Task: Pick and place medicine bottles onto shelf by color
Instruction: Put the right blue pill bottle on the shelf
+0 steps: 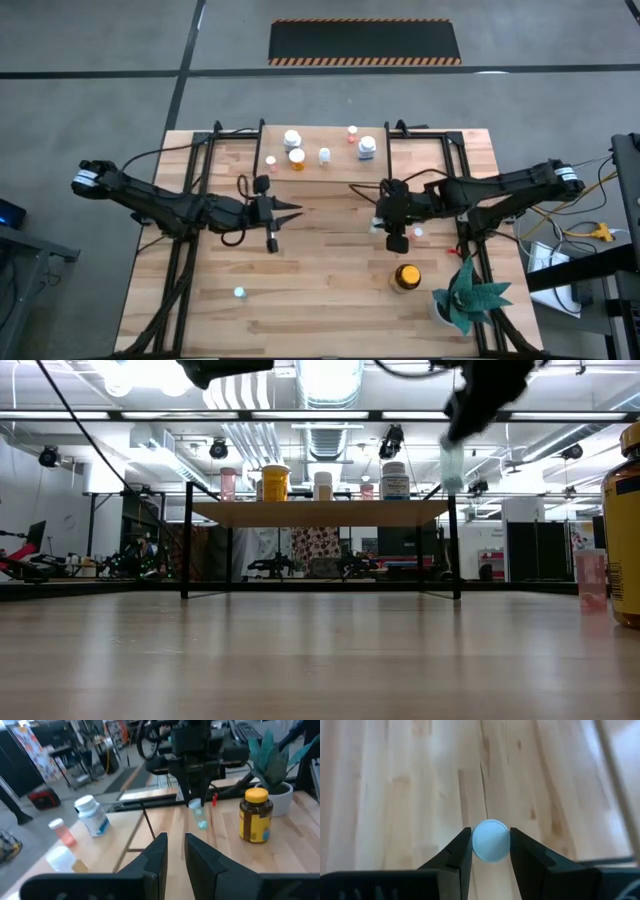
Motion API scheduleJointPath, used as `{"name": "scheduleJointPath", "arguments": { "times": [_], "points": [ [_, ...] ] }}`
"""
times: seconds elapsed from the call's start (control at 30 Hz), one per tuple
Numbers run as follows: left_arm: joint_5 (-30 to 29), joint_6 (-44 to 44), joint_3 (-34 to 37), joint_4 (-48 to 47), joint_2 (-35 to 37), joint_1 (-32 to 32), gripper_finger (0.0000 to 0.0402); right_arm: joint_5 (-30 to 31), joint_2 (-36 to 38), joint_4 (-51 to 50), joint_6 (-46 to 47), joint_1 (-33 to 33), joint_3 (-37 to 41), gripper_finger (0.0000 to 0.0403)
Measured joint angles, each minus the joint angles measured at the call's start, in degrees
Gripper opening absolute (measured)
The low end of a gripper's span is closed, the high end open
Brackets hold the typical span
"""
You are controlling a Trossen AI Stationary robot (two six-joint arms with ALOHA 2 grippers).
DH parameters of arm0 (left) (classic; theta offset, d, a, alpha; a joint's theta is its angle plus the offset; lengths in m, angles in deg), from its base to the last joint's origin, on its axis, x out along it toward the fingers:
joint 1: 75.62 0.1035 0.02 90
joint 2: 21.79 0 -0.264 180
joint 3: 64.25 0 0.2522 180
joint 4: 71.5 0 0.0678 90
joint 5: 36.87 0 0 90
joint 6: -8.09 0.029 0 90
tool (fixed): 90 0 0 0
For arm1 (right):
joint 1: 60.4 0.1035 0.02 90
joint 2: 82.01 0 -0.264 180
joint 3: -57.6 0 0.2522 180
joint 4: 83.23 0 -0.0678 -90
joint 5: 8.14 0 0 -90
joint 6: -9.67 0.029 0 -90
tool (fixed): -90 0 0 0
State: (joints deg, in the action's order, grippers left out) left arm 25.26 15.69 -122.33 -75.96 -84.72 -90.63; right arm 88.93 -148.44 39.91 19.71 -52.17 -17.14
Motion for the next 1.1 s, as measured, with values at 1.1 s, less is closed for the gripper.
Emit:
{"name": "scheduleJointPath", "arguments": {
  "times": [1.1],
  "points": [
    [-0.1, 5.2, 10.2, 15.7, 9.5, -0.1, 0.0047, -4.2, -33.8, -16.7, -25.9, -30.5, -50.2, 0.0102]
  ]
}}
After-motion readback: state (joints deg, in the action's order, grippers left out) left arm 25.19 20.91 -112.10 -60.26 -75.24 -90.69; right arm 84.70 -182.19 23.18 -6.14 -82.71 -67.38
